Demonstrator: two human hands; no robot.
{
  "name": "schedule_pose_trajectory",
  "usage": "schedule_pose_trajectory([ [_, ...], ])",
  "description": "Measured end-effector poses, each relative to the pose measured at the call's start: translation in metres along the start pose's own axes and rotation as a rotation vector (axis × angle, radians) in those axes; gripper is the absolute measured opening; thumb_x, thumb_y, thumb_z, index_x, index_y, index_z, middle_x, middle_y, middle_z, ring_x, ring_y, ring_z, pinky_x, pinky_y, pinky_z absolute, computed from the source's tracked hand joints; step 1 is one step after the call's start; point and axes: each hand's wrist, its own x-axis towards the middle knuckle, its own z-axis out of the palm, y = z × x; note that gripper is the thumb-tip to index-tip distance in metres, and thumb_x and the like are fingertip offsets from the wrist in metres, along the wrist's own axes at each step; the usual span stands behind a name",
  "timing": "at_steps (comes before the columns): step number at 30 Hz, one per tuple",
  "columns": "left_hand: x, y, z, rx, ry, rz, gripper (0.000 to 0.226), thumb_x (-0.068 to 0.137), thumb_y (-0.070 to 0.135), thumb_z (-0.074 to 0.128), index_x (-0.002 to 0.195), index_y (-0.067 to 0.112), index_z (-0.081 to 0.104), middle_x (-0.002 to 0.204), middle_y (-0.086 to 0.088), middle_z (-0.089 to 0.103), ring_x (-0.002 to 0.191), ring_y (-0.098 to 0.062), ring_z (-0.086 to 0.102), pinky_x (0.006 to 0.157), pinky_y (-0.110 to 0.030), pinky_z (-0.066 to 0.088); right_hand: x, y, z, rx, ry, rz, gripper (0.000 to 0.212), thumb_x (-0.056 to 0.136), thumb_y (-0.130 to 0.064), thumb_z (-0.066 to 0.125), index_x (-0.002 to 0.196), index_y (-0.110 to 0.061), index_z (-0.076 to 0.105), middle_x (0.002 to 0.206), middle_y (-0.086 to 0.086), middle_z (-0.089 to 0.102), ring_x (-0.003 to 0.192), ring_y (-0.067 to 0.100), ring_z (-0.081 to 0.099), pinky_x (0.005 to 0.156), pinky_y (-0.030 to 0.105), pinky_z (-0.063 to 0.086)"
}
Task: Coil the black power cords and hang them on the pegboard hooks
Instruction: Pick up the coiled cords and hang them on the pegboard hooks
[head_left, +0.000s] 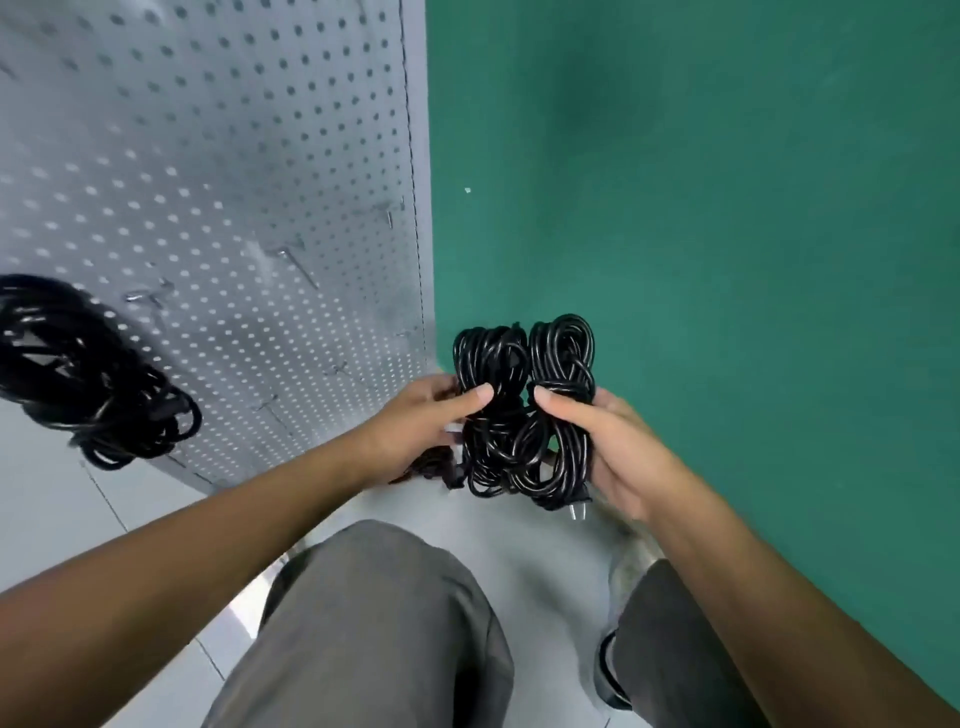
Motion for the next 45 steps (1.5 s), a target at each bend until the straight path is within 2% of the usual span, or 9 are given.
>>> schedule_pose_trajectory([
  [7,-0.093,0.098,0.022,-0.215,0.085,0.178,0.055,0.089,0.043,0.068,0.134,0.011,0.062,0.128,-0.007,0.072,0.123,-0.027,0.066,0.1,-0.046,0.056,-0.107,-0.089,0.06,0.033,0.001,-0.222,0.04,0.093,-0.014,0.069,0.132,-0.006,0.06,0.121,0.012,0.074,0.113,0.027,0.071,0.101,0.042,0.055],
  [12,-0.163,0.119,0.033,-0.279,0.222,0.225,0.044,0.102,0.038,0.057,0.138,0.014,0.052,0.113,0.0,0.077,0.097,-0.014,0.074,0.082,-0.038,0.06,-0.157,-0.108,0.098,-0.01,0.014,-0.248,0.043,0.09,-0.012,0.072,0.129,0.0,0.059,0.116,0.016,0.074,0.109,0.031,0.072,0.094,0.042,0.059],
  [16,-0.203,0.114,0.031,-0.179,0.369,0.213,0.032,0.104,0.049,0.048,0.133,0.036,0.043,0.104,-0.003,0.079,0.095,-0.022,0.076,0.09,-0.045,0.059,-0.181,-0.101,0.124,-0.028,0.002,-0.195,0.046,0.085,-0.015,0.077,0.126,-0.001,0.06,0.113,0.017,0.075,0.105,0.033,0.073,0.099,0.051,0.056],
  [21,-0.234,0.106,0.024,-0.222,0.451,0.152,0.024,0.104,0.053,0.042,0.127,0.05,0.037,0.113,0.006,0.074,0.097,-0.007,0.074,0.087,-0.03,0.057,-0.191,-0.096,0.149,-0.056,-0.062,-0.167,0.051,0.078,-0.017,0.08,0.123,-0.002,0.061,0.112,0.016,0.075,0.108,0.033,0.072,0.103,0.054,0.052],
  [24,-0.243,0.111,0.016,-0.272,0.475,0.147,0.052,0.093,0.061,0.052,0.138,0.044,0.031,0.117,0.005,0.073,0.1,-0.011,0.075,0.097,-0.041,0.057,-0.192,-0.099,0.162,-0.086,-0.086,-0.157,0.047,0.08,-0.016,0.079,0.122,-0.004,0.063,0.112,0.013,0.076,0.107,0.029,0.073,0.104,0.051,0.052],
  [29,-0.24,0.128,-0.005,-0.198,0.573,0.173,0.04,0.101,0.059,0.046,0.133,0.044,0.027,0.118,0.009,0.069,0.094,-0.001,0.072,0.078,-0.016,0.055,-0.181,-0.116,0.169,-0.094,-0.09,-0.179,0.05,0.079,-0.017,0.078,0.123,-0.003,0.059,0.107,0.017,0.077,0.101,0.035,0.074,0.1,0.055,0.054],
  [33,-0.236,0.13,-0.024,-0.203,0.639,0.165,0.074,0.066,0.098,0.051,0.127,0.063,0.029,0.14,0.002,0.062,0.13,-0.021,0.058,0.113,-0.053,0.042,-0.172,-0.126,0.167,-0.12,-0.053,-0.19,0.042,0.087,-0.009,0.075,0.124,-0.002,0.056,0.098,0.017,0.078,0.095,0.035,0.075,0.095,0.054,0.056],
  [39,-0.243,0.103,-0.031,-0.199,0.747,0.182,0.042,0.093,0.069,0.05,0.13,0.053,0.036,0.128,0.004,0.066,0.117,-0.016,0.066,0.106,-0.051,0.05,-0.162,-0.116,0.153,-0.165,0.004,-0.158,0.042,0.084,-0.012,0.079,0.121,-0.008,0.059,0.1,0.015,0.078,0.097,0.032,0.075,0.096,0.052,0.056],
  [45,-0.244,0.083,-0.04,-0.19,0.845,0.134,0.028,0.108,0.041,0.041,0.134,0.044,0.03,0.117,0.003,0.066,0.101,-0.01,0.067,0.079,-0.026,0.05,-0.156,-0.11,0.147,-0.184,0.029,-0.134,0.039,0.084,-0.009,0.079,0.118,-0.009,0.06,0.098,0.011,0.078,0.091,0.025,0.077,0.077,0.033,0.058],
])
